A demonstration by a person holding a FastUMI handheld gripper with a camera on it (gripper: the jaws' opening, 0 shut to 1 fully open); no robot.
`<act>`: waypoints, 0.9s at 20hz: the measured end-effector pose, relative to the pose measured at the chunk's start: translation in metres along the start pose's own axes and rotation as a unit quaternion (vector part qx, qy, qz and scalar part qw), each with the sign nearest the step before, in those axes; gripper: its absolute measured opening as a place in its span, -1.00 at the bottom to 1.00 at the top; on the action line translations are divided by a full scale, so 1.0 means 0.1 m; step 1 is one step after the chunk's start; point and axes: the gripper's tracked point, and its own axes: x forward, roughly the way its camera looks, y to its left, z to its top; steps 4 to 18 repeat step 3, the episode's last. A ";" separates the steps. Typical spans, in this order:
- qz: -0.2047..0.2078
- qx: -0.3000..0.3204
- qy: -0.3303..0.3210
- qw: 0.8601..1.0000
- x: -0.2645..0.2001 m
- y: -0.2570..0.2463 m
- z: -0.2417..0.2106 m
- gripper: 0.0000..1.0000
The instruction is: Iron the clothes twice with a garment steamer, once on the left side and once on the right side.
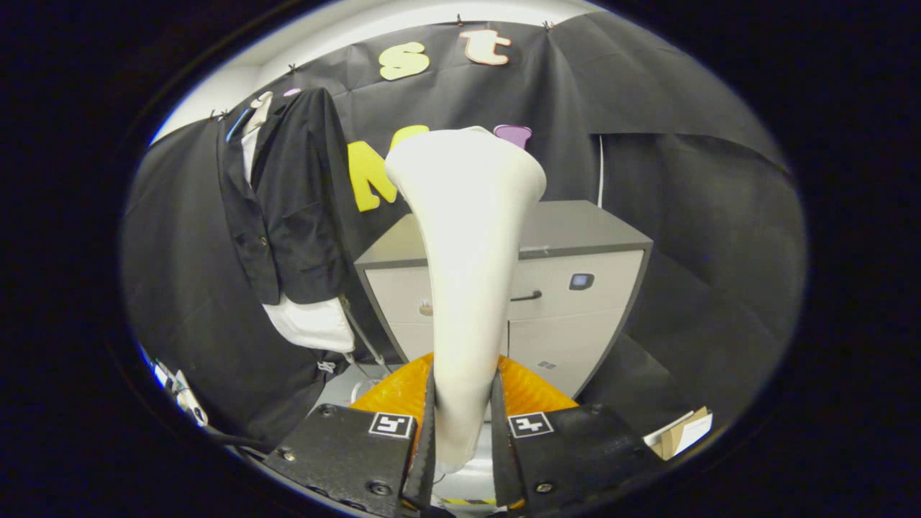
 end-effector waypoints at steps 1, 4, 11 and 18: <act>-0.001 0.001 0.005 1.000 -0.02 -0.07 -0.07 -0.30; -0.001 -0.001 0.017 1.000 -0.04 -0.20 -0.23 -0.30; -0.001 -0.001 0.017 1.000 -0.04 -0.20 -0.23 -0.30; -0.001 -0.001 0.017 1.000 -0.04 -0.20 -0.23 -0.30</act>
